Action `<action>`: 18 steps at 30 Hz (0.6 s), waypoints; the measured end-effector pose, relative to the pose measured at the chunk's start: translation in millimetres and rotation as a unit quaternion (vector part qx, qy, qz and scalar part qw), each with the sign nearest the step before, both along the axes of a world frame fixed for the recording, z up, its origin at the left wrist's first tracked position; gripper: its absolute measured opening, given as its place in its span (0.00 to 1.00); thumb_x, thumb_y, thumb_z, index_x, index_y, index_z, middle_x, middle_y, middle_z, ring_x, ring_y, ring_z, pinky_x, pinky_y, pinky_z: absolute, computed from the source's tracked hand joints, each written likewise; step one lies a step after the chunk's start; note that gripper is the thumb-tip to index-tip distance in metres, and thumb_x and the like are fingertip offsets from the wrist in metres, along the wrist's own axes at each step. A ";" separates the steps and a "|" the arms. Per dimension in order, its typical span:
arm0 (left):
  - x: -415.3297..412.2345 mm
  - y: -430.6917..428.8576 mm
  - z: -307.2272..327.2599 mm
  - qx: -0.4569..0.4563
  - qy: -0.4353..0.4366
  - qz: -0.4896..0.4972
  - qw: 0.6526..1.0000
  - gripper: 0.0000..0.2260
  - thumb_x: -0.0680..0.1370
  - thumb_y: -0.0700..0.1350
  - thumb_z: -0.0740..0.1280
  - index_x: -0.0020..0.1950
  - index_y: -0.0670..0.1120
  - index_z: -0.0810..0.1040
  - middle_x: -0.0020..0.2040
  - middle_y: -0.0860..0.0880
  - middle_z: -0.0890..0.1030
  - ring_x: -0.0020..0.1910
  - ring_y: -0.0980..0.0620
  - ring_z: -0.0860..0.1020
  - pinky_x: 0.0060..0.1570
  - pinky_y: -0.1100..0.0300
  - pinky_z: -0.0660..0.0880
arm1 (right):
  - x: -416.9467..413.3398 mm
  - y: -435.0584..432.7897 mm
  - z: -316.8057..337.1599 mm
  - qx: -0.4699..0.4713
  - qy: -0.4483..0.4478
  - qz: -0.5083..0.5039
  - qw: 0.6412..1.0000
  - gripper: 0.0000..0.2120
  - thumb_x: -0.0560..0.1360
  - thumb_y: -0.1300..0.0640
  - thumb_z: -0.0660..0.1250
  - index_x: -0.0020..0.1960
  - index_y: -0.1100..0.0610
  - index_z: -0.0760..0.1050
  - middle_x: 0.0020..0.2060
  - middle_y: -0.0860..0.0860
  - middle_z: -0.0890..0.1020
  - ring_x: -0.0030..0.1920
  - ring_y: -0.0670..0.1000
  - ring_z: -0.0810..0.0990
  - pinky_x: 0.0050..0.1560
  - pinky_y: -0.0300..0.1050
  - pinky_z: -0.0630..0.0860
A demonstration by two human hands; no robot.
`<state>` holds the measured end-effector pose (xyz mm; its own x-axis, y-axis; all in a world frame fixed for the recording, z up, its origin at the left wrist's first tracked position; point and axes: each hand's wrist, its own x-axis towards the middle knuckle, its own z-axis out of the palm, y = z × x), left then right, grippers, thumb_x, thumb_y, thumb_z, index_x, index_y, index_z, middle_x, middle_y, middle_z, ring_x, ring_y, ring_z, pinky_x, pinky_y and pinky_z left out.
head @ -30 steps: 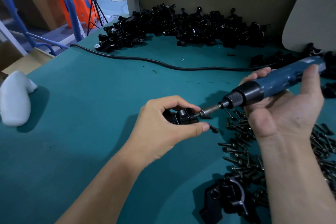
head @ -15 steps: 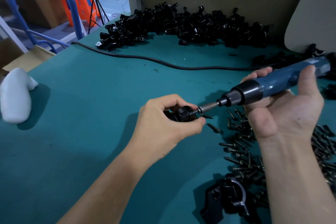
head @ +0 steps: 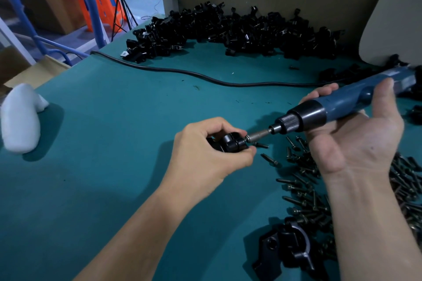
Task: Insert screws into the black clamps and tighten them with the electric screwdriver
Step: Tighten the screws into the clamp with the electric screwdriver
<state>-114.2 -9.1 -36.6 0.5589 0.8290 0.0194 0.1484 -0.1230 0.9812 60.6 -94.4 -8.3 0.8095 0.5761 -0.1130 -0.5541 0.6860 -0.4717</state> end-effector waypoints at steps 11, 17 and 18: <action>0.0 -0.3 0.9 -0.002 -0.002 0.005 1.000 0.09 0.66 0.44 0.83 0.39 0.55 0.85 0.34 0.56 0.83 0.29 0.58 0.74 0.30 0.67 0.72 | -2.8 1.2 1.1 -0.003 -0.007 0.000 1.000 0.24 0.81 0.44 0.67 0.68 0.60 0.70 0.44 0.56 0.79 0.42 0.53 0.80 0.49 0.50 0.80; -0.4 -0.3 0.1 0.003 -0.001 0.010 1.000 0.10 0.66 0.43 0.83 0.38 0.55 0.85 0.35 0.56 0.84 0.29 0.58 0.75 0.30 0.67 0.73 | -3.8 2.0 1.5 -0.009 -0.008 0.001 1.000 0.26 0.81 0.44 0.67 0.70 0.60 0.69 0.44 0.56 0.79 0.42 0.53 0.80 0.50 0.50 0.80; -0.2 0.0 0.0 0.004 0.000 0.011 1.000 0.10 0.66 0.43 0.83 0.38 0.55 0.85 0.35 0.56 0.84 0.29 0.58 0.75 0.30 0.67 0.73 | -3.7 2.4 1.2 -0.009 -0.008 -0.001 1.000 0.26 0.81 0.44 0.67 0.70 0.60 0.69 0.44 0.56 0.79 0.42 0.53 0.80 0.50 0.50 0.80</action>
<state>-114.4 -9.1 -36.6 0.5406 0.8408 0.0270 0.1503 -0.1282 0.9803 56.9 -92.1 -7.1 0.8125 0.5724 -0.1101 -0.5447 0.6783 -0.4932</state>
